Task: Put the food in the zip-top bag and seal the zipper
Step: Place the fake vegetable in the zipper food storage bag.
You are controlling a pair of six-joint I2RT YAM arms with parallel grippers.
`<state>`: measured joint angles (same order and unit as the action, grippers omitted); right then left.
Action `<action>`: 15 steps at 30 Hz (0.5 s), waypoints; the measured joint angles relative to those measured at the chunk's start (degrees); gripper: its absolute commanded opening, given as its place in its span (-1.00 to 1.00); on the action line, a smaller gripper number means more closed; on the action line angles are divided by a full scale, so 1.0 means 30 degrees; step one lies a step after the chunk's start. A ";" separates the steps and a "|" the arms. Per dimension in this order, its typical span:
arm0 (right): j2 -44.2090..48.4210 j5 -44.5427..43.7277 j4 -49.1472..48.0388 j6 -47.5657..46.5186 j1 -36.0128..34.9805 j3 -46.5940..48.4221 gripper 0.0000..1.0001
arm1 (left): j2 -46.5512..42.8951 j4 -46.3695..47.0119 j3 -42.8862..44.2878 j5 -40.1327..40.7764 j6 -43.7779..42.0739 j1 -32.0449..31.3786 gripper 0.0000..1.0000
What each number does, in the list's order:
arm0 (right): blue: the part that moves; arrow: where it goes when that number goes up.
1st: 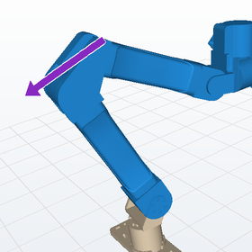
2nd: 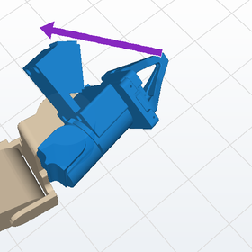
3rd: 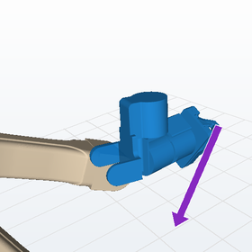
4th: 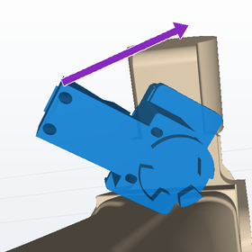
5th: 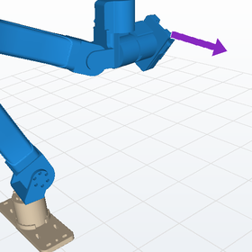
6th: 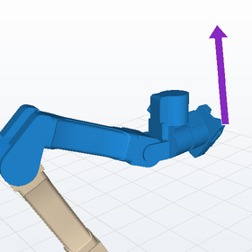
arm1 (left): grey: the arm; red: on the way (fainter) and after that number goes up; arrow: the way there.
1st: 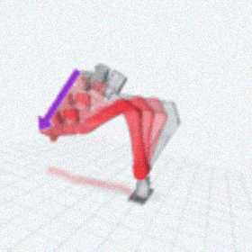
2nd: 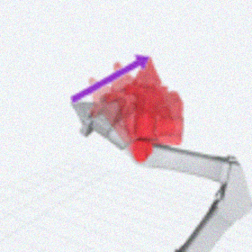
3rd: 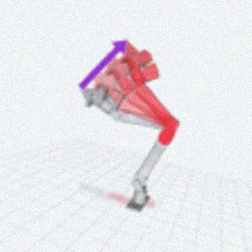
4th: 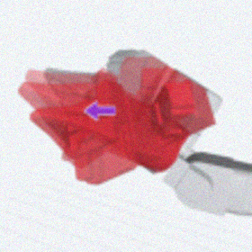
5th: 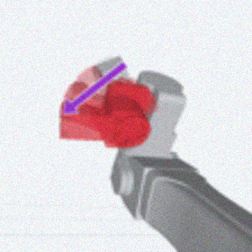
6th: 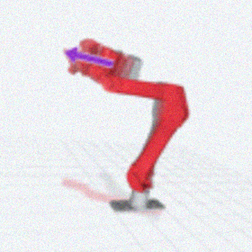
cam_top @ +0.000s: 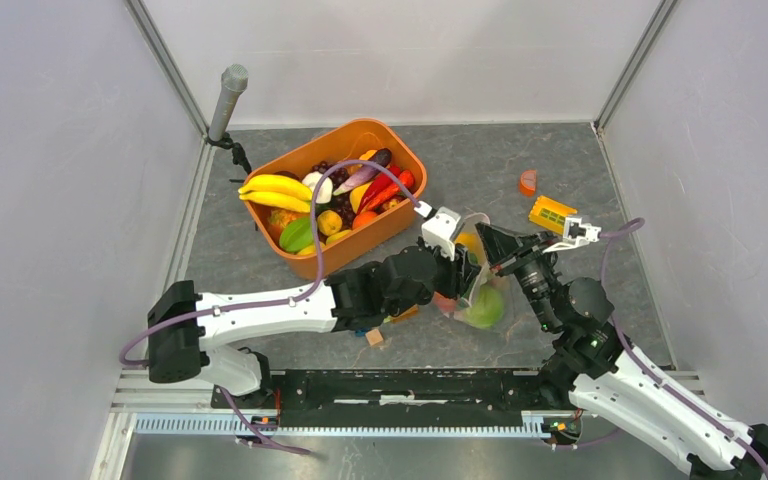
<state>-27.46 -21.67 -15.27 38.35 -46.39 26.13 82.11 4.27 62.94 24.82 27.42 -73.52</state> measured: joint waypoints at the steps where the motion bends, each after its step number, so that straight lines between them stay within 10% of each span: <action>1: 0.0029 -0.0073 0.0044 -0.0015 0.0000 0.0000 -0.91 | 0.0029 -0.0168 0.0087 -0.0488 -0.0211 0.0007 -0.56; 15: 0.0423 -0.0517 0.0466 -0.0095 0.0000 0.0000 -0.91 | 0.0780 -0.3548 0.2222 -0.4284 -0.1370 0.1188 -0.72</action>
<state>-26.20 -23.22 -13.87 38.06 -46.39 26.13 84.44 -6.37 69.60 11.97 23.31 -69.95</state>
